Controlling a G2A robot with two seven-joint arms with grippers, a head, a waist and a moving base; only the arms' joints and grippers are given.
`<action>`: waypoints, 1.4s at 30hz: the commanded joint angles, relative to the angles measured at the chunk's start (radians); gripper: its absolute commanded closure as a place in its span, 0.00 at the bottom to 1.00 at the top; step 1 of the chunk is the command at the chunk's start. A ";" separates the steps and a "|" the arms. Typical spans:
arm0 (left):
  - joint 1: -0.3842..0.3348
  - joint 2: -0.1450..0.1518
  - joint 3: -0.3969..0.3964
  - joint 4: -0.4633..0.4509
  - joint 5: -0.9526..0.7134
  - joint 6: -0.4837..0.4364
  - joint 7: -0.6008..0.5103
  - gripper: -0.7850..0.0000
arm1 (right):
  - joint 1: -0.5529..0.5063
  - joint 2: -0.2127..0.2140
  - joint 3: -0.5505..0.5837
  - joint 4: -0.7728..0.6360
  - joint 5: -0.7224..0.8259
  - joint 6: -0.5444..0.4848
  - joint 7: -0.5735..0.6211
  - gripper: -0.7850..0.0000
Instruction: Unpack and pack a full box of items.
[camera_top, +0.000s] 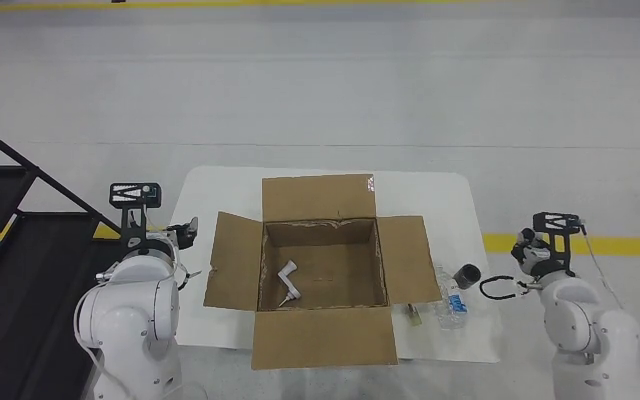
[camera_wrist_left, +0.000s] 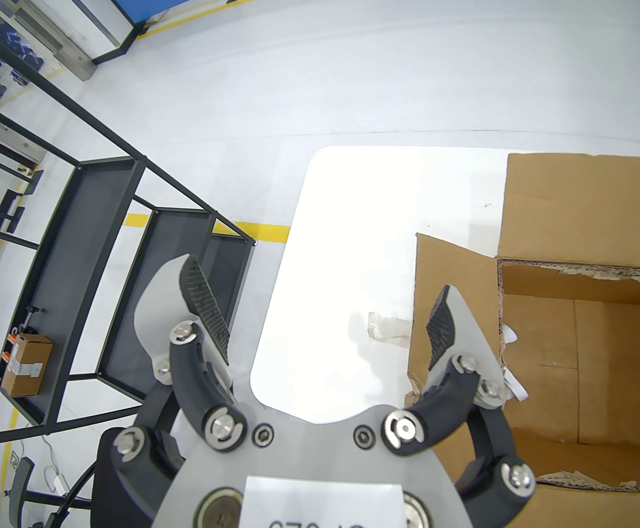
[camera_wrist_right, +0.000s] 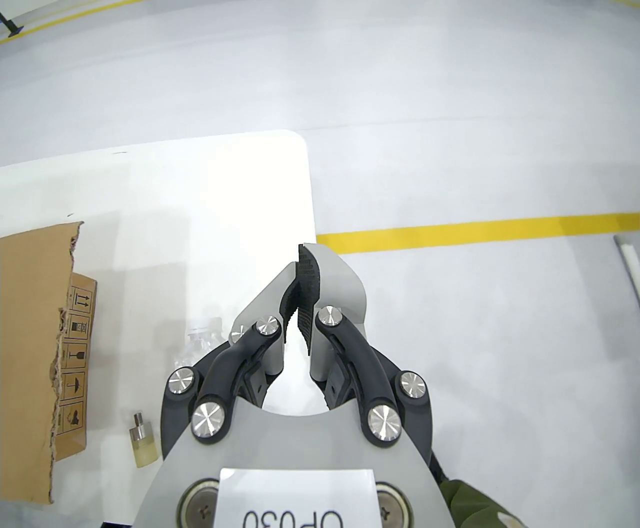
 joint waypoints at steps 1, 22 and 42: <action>0.000 0.000 0.000 0.000 0.000 0.000 0.000 0.00 | 0.035 0.007 0.014 0.013 0.023 -0.042 0.074 1.00; 0.000 0.000 0.000 0.000 0.000 0.000 0.000 0.00 | 0.260 0.085 -0.069 0.227 0.073 -0.334 0.723 0.62; 0.000 0.000 0.000 0.000 0.000 0.000 0.000 0.00 | 0.348 0.097 -0.265 0.407 -0.047 -0.242 0.661 0.58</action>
